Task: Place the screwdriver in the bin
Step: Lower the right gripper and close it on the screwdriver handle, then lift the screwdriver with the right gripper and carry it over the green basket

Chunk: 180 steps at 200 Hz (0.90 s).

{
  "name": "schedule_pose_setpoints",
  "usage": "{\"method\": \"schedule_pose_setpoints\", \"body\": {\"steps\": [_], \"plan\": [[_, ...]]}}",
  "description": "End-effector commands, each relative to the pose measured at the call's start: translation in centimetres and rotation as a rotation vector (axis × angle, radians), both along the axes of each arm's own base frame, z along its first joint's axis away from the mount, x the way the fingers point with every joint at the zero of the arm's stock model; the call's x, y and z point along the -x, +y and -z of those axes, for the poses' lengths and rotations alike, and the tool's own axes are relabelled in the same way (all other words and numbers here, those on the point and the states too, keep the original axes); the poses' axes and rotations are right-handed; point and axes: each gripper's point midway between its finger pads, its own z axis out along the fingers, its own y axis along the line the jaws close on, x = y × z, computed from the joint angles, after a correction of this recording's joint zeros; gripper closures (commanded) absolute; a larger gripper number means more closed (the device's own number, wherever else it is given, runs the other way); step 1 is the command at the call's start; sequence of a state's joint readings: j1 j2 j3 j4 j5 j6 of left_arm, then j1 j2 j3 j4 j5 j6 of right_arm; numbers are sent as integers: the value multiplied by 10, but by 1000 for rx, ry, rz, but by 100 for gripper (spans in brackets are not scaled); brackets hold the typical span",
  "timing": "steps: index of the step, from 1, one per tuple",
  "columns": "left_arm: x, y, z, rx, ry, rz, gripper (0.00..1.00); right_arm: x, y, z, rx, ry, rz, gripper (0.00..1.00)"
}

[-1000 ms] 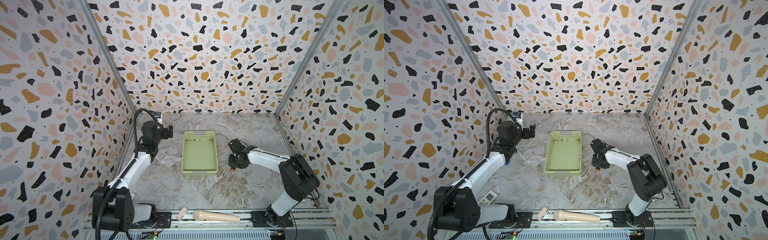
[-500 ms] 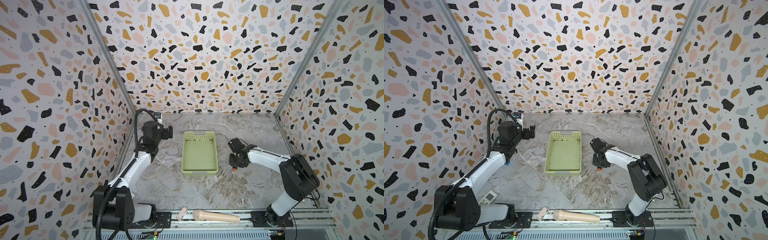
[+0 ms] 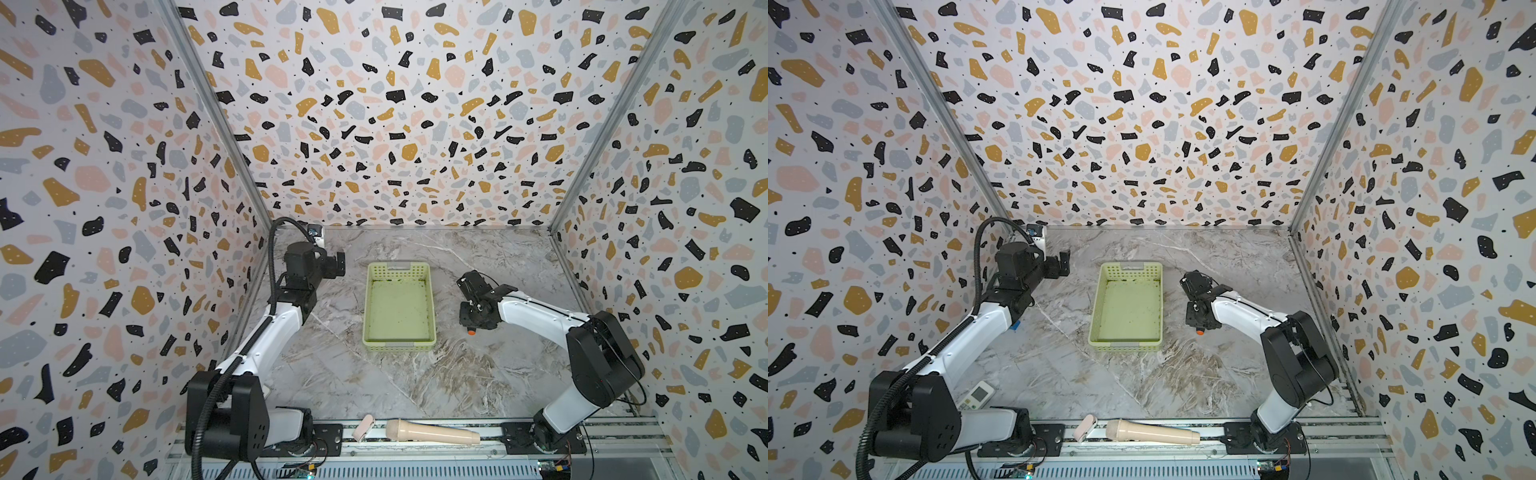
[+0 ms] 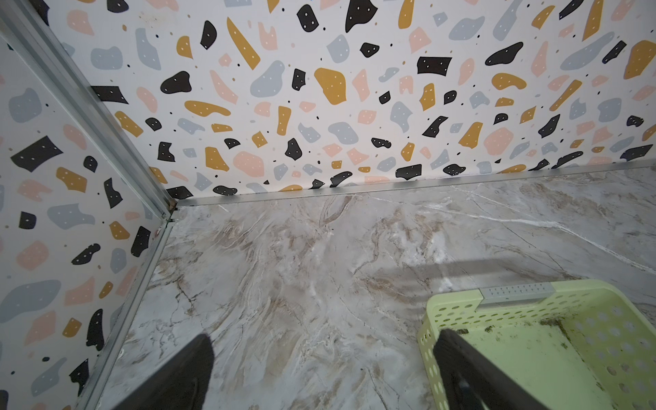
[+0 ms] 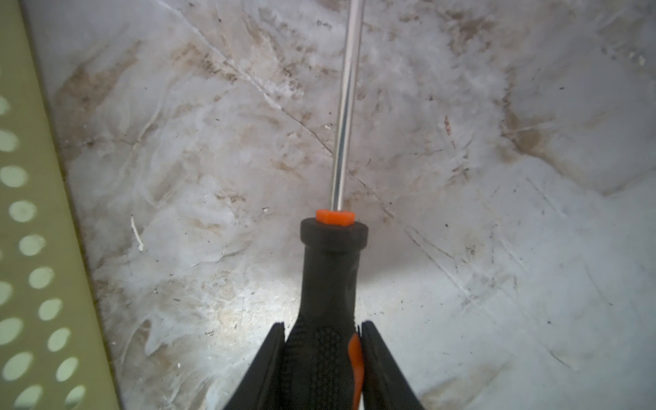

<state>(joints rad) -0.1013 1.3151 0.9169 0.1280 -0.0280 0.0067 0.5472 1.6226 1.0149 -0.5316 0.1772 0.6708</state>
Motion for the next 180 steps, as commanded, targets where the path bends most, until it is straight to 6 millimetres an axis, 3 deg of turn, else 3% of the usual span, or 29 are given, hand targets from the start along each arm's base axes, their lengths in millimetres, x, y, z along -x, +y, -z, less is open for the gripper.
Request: {"method": "schedule_pose_setpoints", "body": {"steps": [1, 52, 89, 137, 180], "plan": [[-6, -1, -17, 7, -38, -7, 1, -2, -3, -19, 6, -43, -1, 69], [-6, -2, -15, 10, -34, -5, 0, -1, -2, -27, 15, -66, -25, 70], [-7, -2, -13, 13, -28, -5, 0, -7, 0, -50, 50, -114, -50, 71], [-6, -2, -15, 11, -29, -4, 0, -19, 25, -86, 41, -179, -104, 71], [-5, 0, -16, 6, -32, -9, 1, -29, 62, -116, 3, -225, -166, 71]]}}
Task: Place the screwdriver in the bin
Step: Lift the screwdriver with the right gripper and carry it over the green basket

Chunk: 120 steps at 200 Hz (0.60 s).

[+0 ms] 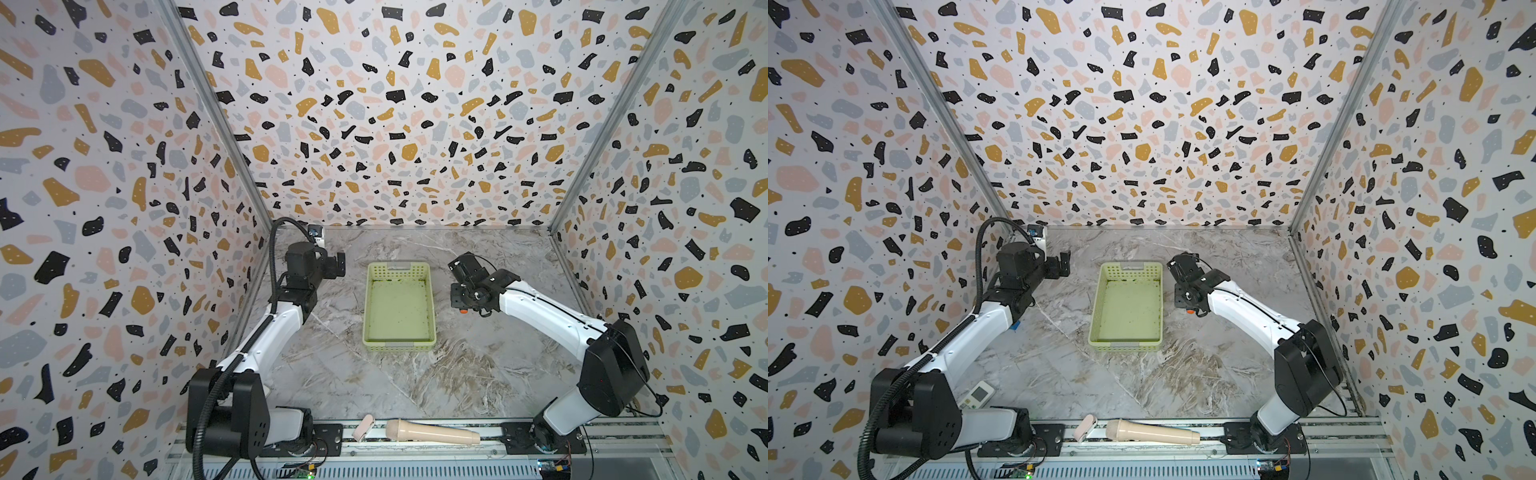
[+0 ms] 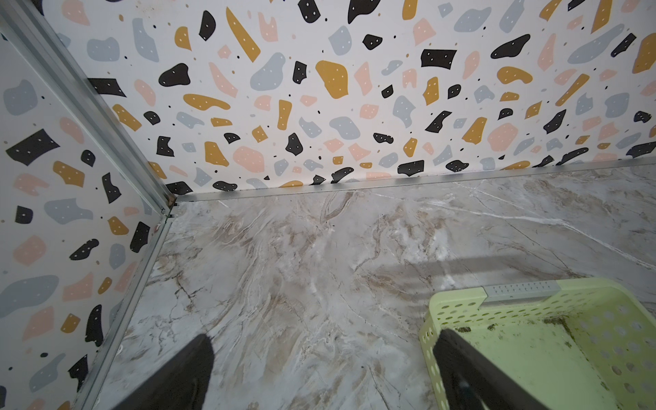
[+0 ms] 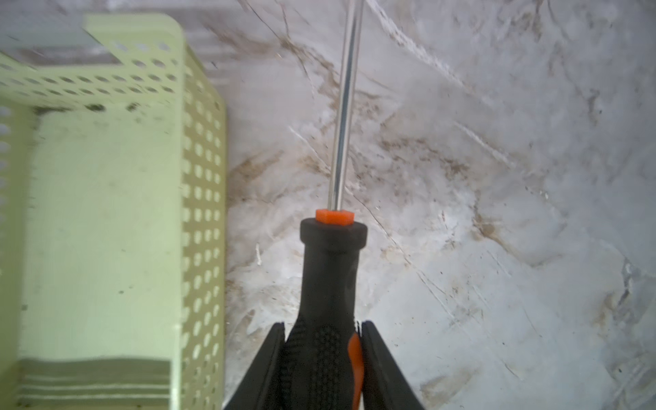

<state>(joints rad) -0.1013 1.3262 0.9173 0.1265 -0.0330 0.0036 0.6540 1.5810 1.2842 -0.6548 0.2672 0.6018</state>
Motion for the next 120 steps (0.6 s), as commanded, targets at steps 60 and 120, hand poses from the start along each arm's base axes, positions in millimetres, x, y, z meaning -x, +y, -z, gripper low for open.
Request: {"method": "schedule_pose_setpoints", "body": {"steps": [60, 120], "plan": [[-3, -1, -22, 6, -47, -3, 0, 0, 86, -14, -47, -9, -148, 71], [-3, 0, -25, -2, -53, -8, 1, -2, 146, 14, -65, 35, -239, 71]]}}
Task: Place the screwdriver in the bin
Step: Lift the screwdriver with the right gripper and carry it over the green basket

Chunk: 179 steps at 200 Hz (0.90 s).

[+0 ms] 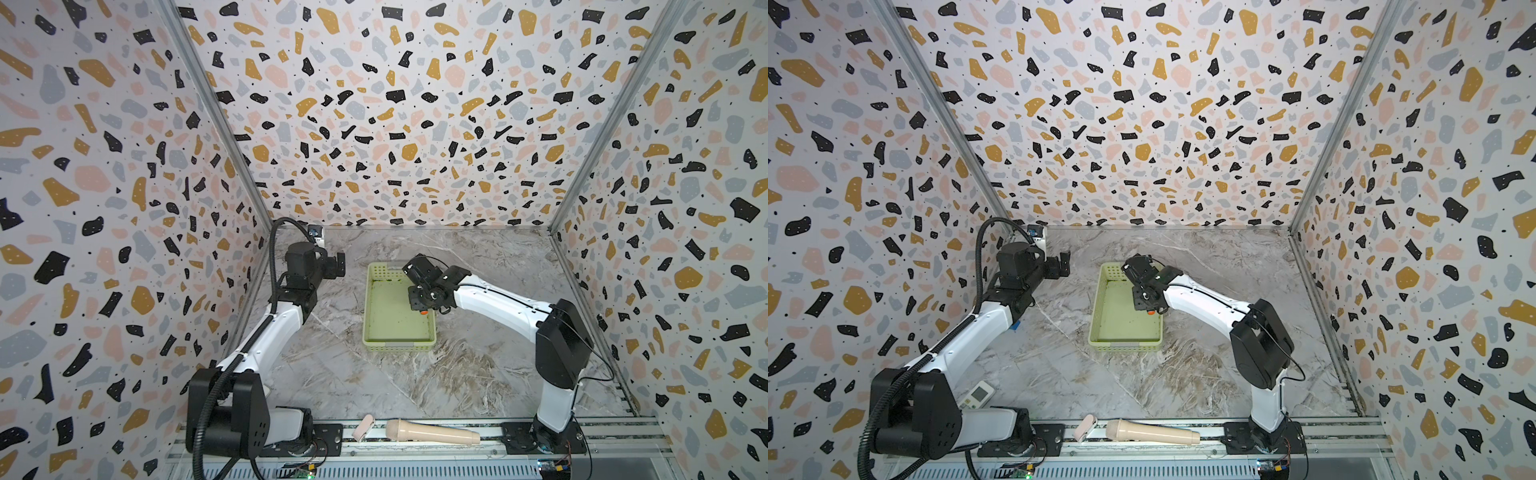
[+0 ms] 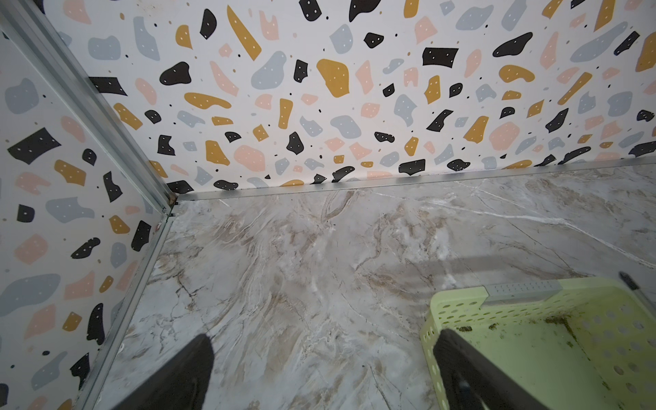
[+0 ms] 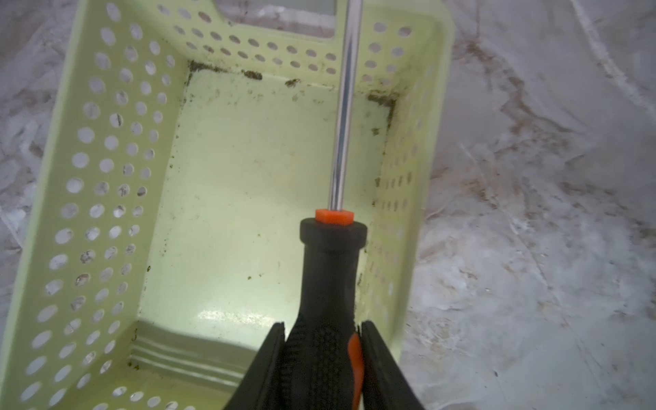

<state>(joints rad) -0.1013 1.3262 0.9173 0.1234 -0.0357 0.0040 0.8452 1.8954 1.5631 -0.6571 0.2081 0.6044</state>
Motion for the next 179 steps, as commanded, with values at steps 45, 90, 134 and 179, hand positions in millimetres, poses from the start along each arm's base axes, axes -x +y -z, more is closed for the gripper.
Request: {"method": "schedule_pose_setpoints", "body": {"steps": [45, 90, 134, 179], "plan": [[-2, 1, -27, -5, -59, -10, 1, -9, 41, 13, -54, 19, -44, 71], [-2, 1, -29, -9, -61, -12, 1, -9, 47, 34, -45, 53, -46, 71], [-1, 2, -31, -14, -67, -13, 0, -6, 52, 48, -37, 81, -57, 69], [-1, 2, -32, -18, -69, -14, 0, -4, 55, 55, -33, 93, -63, 68]]}}
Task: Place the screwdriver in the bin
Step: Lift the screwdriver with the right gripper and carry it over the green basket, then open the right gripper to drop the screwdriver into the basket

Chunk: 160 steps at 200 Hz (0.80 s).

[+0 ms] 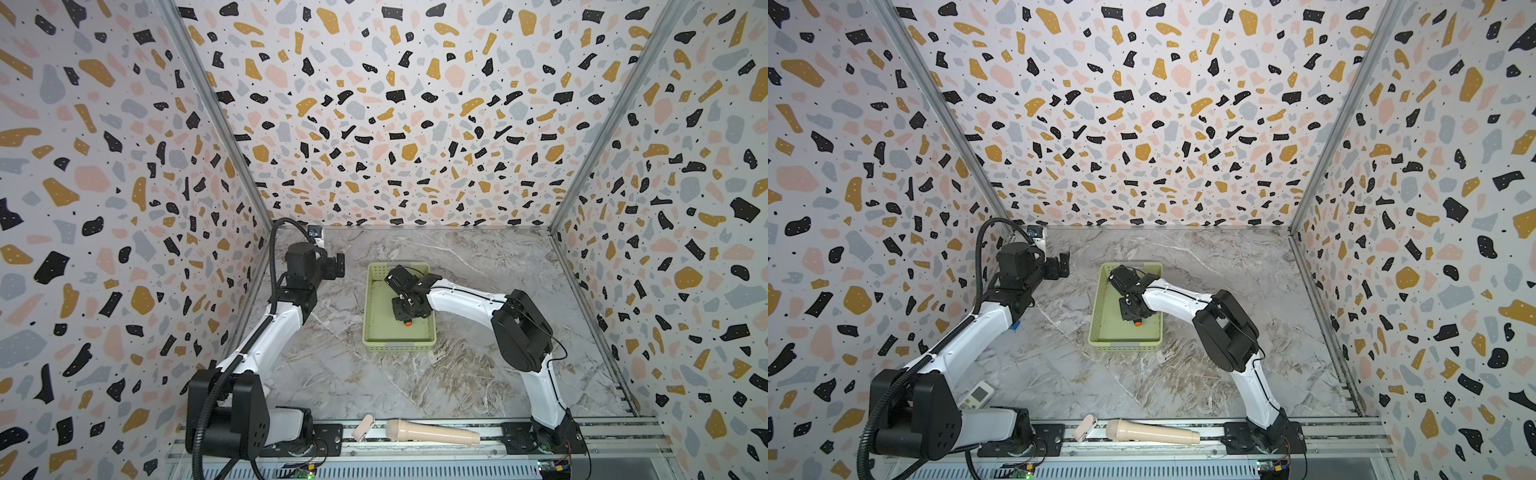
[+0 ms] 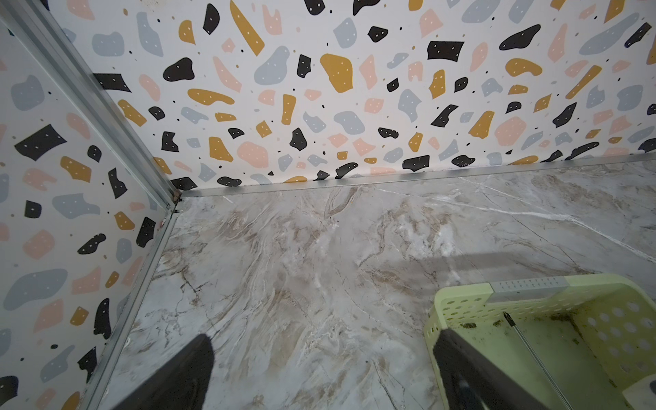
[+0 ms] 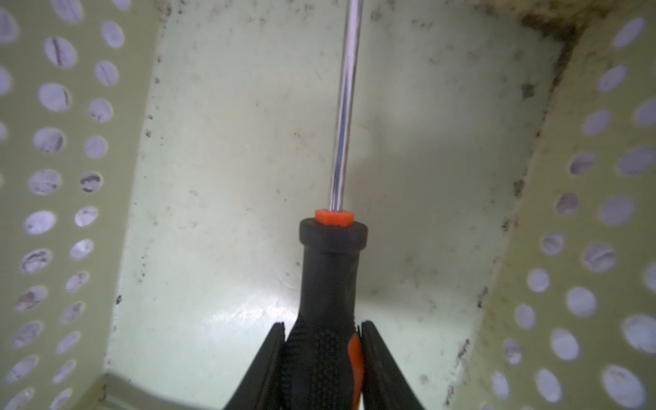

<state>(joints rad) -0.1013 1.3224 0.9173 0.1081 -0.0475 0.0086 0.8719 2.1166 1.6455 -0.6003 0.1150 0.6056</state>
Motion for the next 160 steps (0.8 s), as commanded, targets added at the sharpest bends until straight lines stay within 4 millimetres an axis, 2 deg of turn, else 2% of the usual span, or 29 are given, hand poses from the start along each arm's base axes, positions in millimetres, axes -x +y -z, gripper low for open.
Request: {"method": "schedule_pose_setpoints", "body": {"steps": [1, 123, 160], "plan": [[-2, 0, -34, -10, -80, -4, 0, -5, 13, -15, -40, -23, 3, 68], [-2, 1, -32, -12, -75, -6, 0, -4, 10, -1, -11, -4, -14, 62], [-3, 1, -31, -16, -72, -8, 0, -6, 11, -9, -17, -19, -16, 56]]}}
